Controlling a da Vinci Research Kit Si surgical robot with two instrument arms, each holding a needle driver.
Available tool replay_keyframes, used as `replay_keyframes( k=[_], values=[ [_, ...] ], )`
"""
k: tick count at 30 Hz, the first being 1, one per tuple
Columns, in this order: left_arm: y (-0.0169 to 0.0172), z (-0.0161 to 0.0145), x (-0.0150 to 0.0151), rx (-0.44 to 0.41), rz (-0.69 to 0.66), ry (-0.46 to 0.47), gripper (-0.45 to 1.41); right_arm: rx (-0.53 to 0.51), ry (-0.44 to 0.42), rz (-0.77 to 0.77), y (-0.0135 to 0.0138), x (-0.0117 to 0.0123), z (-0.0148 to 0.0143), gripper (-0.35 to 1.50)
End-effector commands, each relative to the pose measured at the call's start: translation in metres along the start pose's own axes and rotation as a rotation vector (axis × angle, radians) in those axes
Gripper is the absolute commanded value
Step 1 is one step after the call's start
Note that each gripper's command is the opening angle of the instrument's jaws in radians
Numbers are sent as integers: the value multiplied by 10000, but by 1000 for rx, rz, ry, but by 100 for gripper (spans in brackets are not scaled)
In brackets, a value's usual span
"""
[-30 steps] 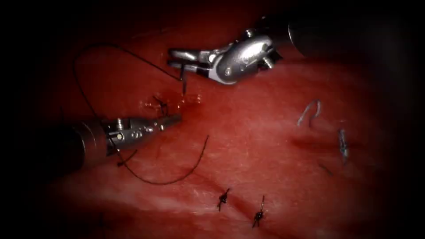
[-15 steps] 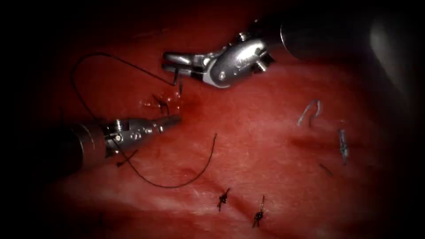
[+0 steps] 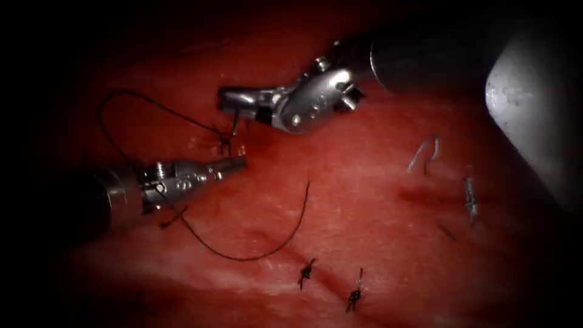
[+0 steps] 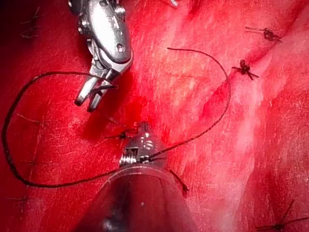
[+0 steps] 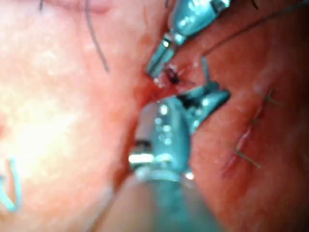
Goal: Wound Closure
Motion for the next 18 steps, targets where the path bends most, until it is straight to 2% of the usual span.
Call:
replay_keyframes(
  k=[1,9,18],
  values=[
    [3,8,-1,-2,-1,1,-23,4,2,-11,-10,-2,8,-35],
    [3,7,-1,-2,-1,1,-23,9,7,-111,-12,6,8,-35],
    [3,7,-1,-2,-1,1,-23,-14,15,-139,7,19,9,-35]
  ],
)
